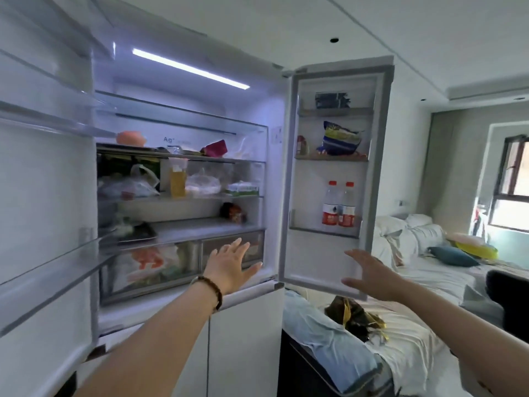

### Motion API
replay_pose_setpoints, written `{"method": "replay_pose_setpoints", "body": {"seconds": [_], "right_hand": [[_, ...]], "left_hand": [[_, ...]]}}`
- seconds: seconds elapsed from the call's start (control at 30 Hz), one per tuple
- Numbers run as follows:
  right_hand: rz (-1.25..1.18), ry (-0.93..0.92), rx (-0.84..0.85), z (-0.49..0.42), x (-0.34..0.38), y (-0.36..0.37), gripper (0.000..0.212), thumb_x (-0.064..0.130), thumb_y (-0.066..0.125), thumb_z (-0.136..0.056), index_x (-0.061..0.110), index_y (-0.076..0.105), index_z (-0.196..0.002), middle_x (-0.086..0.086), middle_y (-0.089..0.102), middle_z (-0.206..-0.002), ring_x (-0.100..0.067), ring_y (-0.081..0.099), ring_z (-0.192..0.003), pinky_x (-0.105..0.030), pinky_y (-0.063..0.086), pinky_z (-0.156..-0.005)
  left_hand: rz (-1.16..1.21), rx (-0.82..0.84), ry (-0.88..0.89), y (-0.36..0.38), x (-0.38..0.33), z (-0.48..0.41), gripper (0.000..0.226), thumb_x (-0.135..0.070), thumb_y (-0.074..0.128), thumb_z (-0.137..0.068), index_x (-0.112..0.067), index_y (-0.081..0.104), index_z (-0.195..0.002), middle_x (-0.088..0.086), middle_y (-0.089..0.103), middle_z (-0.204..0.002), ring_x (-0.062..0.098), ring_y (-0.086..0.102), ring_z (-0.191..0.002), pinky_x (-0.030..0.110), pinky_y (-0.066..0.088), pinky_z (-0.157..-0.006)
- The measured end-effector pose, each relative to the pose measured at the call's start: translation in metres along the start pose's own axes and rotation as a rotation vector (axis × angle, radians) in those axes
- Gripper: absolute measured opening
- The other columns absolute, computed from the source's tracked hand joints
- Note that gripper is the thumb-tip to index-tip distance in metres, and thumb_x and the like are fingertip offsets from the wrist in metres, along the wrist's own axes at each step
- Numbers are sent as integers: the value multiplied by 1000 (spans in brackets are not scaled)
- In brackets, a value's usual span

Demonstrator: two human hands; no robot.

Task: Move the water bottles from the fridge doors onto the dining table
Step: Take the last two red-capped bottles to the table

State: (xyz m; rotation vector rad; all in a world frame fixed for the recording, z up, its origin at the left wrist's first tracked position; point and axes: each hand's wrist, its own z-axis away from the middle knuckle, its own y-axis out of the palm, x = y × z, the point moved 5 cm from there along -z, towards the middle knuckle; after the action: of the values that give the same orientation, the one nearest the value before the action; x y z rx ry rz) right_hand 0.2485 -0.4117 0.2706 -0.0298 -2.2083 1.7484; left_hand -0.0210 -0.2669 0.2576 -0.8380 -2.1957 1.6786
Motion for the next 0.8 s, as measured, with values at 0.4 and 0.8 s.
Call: {"method": "replay_pose_setpoints", "body": {"seconds": [0.4,0.8], "right_hand": [[-146,62,-223,-177,-115,-23,70,39,59,-88,18,26,-146,-4,21,-156,-21,22,-143,-36,21,-113],[-474,-134,-429,-362,-217,-64,58,28,59,-89,17,34,-140,-2,33,-148,-16,36,-133,-28,29,-105]], "left_hand": [[152,-33,120,61,-91,-232,75,-63,32,-89,-22,12,-149,3,11,-159,24,14,-145,42,15,-118],[540,-179,106,99,-204,-423,64,-52,37,-92,-24,20,-147,0,21,-156,22,31,-138,42,31,-109]]}}
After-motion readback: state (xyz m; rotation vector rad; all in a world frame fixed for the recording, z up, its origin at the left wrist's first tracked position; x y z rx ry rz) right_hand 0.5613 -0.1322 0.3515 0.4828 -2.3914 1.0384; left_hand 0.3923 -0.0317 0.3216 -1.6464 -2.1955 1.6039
